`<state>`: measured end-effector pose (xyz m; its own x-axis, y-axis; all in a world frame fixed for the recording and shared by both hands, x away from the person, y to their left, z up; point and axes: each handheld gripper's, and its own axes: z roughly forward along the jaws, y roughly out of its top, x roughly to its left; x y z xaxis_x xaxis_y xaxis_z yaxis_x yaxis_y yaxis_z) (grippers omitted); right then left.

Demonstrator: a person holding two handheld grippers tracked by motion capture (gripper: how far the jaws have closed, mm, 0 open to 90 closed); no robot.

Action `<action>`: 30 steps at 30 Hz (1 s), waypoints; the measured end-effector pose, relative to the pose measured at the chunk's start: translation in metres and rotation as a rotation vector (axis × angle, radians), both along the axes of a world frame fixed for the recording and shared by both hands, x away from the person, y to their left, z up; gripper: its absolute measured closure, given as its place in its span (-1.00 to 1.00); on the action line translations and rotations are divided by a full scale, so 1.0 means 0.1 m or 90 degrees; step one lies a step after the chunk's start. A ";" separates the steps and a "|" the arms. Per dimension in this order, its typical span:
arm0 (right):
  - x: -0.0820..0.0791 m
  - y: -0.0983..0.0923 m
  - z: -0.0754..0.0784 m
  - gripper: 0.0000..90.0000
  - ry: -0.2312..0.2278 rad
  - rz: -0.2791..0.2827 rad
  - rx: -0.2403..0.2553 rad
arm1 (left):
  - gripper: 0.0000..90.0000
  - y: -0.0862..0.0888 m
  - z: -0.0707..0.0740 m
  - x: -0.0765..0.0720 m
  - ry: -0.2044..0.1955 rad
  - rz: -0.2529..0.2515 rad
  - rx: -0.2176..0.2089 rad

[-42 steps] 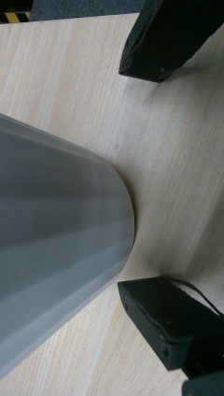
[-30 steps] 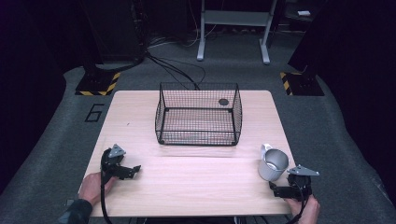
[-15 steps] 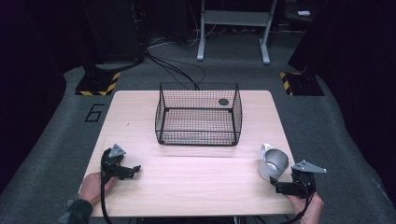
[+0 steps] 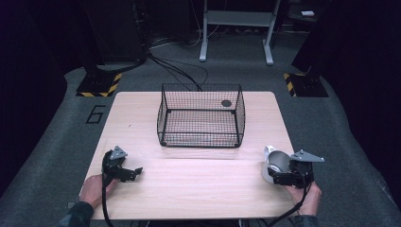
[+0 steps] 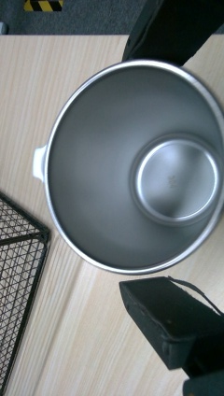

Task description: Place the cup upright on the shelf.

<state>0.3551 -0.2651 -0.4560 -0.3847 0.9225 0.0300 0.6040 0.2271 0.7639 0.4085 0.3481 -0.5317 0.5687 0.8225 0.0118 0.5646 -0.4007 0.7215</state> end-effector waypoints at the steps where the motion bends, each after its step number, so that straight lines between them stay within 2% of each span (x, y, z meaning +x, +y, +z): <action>1: 0.02 0.00 0.00 -1.00 -0.003 0.002 -0.004 | -1.00 0.00 0.00 0.00 0.000 0.000 0.000; 7: 0.08 0.03 0.00 -1.00 0.004 0.000 0.000 | -1.00 0.00 0.00 0.00 0.001 0.000 0.000; 9: 0.09 0.03 -0.02 -0.98 -0.005 0.001 -0.004 | -1.00 0.00 0.00 0.00 0.000 0.000 0.000; 12: 0.09 0.03 -0.02 -0.91 -0.008 -0.008 -0.002 | -1.00 0.00 0.00 0.00 0.000 0.000 0.000; 30: 0.07 0.03 -0.04 -0.88 -0.018 -0.015 -0.002 | -1.00 0.00 0.00 0.00 0.000 0.000 0.000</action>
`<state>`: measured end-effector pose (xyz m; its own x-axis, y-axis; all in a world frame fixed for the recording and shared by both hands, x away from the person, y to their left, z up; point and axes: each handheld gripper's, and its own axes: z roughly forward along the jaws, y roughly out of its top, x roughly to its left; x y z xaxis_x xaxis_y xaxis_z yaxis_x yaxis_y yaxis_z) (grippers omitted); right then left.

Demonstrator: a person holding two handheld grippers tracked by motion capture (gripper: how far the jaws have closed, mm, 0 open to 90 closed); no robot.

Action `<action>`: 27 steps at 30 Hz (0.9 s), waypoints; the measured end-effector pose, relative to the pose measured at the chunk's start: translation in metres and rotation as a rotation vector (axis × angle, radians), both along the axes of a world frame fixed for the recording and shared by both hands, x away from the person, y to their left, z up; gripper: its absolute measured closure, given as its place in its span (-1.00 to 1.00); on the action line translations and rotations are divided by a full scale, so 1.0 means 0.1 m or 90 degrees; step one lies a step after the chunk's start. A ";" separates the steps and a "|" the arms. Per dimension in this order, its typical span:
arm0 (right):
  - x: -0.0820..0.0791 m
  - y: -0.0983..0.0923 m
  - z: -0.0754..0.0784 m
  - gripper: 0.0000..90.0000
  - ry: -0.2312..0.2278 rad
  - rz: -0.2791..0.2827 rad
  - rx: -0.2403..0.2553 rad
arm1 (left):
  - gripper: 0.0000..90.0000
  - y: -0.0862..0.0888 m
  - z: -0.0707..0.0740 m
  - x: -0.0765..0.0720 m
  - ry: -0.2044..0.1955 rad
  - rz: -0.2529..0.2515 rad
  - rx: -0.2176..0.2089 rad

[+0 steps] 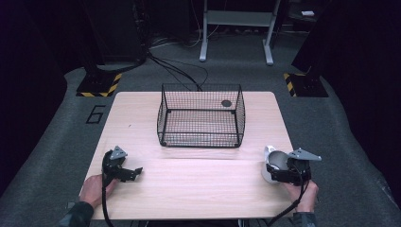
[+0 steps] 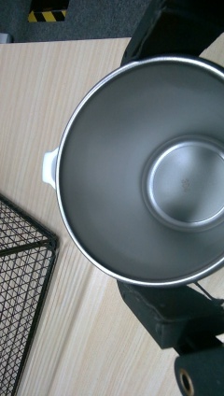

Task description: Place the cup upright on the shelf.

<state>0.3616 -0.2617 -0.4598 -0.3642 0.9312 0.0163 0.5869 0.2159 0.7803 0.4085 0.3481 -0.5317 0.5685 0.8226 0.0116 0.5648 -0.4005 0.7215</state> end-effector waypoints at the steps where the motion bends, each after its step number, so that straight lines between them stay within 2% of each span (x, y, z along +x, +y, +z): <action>1: 0.00 0.00 0.00 -0.88 0.000 0.000 0.000 | -1.00 0.00 0.00 0.00 0.000 0.000 0.000; 8: 0.01 0.02 0.01 -0.88 -0.002 0.011 -0.010 | -1.00 0.00 0.00 0.00 0.000 0.000 -0.001; 10: 0.00 0.03 0.03 -0.88 0.005 0.007 -0.004 | -1.00 0.00 0.00 0.00 -0.001 0.000 0.001; 18: -0.02 0.06 0.11 -0.88 -0.004 0.013 -0.003 | -1.00 0.00 0.00 0.00 0.000 0.000 0.000; 27: 0.00 0.15 0.22 -0.88 -0.003 0.044 0.003 | -1.00 0.00 0.00 0.00 -0.001 0.000 0.001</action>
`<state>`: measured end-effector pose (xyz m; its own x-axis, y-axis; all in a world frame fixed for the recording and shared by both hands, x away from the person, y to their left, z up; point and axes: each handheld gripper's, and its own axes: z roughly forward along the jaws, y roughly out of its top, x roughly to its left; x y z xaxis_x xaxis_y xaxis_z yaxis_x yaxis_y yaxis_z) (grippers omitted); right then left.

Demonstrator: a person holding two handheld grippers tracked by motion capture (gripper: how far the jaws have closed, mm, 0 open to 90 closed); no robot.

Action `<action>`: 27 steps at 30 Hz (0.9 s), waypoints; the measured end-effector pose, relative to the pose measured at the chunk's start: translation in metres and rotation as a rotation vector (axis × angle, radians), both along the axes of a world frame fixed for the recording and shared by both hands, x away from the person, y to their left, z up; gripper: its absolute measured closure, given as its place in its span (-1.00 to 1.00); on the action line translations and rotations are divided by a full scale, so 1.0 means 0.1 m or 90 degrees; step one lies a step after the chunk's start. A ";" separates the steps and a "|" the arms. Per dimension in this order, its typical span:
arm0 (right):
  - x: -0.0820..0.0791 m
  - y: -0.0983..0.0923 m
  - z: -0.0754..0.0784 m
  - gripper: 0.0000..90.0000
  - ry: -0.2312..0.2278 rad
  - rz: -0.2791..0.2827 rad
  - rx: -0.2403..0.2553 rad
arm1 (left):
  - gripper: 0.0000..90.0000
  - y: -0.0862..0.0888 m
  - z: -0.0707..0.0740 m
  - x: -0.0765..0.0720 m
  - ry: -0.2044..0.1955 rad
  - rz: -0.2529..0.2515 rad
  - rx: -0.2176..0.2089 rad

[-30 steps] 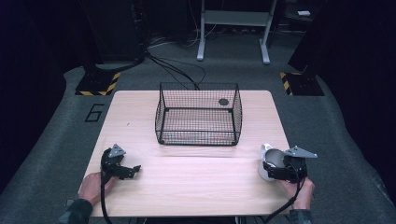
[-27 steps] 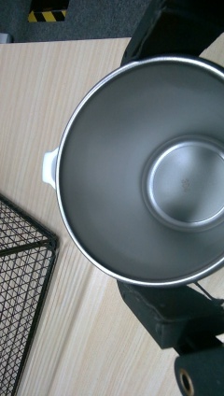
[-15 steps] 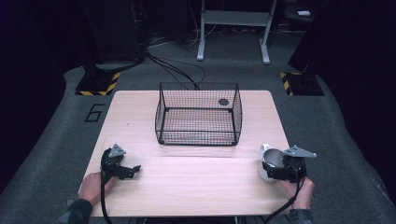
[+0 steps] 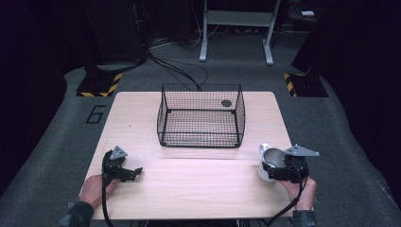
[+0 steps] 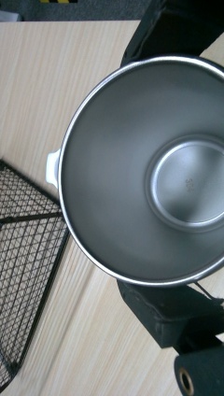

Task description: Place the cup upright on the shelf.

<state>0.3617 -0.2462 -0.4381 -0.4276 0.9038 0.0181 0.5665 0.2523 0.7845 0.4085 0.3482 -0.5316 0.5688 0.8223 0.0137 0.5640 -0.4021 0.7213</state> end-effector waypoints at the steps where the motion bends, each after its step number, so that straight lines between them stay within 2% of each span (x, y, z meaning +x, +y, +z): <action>1: 0.00 0.01 0.01 -0.88 0.001 0.002 0.001 | -1.00 0.00 0.00 0.00 0.001 0.000 -0.001; 3: 0.01 0.03 0.03 -0.88 -0.006 0.009 0.003 | -1.00 0.00 0.00 0.00 0.001 0.000 -0.001; 18: 0.04 0.18 0.12 -0.87 -0.005 0.057 0.024 | -1.00 0.00 0.00 0.00 0.004 -0.002 0.000; 27: 0.11 0.34 0.21 -0.87 -0.008 0.089 0.030 | -1.00 0.00 0.00 0.00 0.000 0.000 0.000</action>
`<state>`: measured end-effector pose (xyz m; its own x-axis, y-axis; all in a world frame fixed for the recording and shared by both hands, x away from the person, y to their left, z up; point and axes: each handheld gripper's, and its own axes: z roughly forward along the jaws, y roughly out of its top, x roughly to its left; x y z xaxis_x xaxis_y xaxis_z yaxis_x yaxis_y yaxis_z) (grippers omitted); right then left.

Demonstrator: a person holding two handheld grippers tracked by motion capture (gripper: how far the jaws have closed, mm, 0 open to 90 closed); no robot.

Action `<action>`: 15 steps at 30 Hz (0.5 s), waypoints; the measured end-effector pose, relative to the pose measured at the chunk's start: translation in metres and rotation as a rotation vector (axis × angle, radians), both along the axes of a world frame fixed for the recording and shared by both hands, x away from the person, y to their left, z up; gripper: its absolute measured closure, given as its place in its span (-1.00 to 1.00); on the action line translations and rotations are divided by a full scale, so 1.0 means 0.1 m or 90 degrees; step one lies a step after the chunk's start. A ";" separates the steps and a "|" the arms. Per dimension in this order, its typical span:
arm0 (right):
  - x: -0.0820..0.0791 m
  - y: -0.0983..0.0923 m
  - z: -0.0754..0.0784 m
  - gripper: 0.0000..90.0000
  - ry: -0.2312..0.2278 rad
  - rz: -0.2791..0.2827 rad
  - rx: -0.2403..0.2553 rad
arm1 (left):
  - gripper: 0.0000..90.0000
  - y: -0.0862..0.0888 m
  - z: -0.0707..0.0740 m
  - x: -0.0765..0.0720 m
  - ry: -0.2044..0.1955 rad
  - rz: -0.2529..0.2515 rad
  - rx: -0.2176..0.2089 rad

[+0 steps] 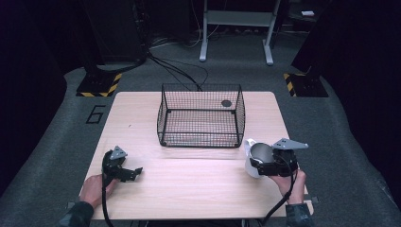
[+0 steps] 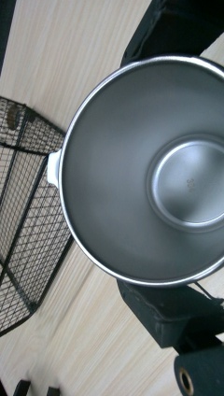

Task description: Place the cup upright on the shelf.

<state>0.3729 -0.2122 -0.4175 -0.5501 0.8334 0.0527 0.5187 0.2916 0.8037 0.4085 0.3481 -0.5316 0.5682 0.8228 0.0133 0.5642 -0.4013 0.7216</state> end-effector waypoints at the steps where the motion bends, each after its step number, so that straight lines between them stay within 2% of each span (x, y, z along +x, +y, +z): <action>1: 0.01 0.03 0.01 -0.87 0.001 0.008 0.004 | -1.00 0.00 0.00 0.00 0.001 0.000 -0.001; 15: 0.09 0.27 0.09 -0.87 0.002 0.062 -0.008 | -1.00 0.00 0.00 0.00 0.000 0.000 -0.001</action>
<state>0.3820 -0.1856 -0.4080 -0.6284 0.7766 0.0442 0.4896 0.3508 0.7983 0.4084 0.3480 -0.5318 0.5680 0.8230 0.0111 0.5647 -0.3994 0.7222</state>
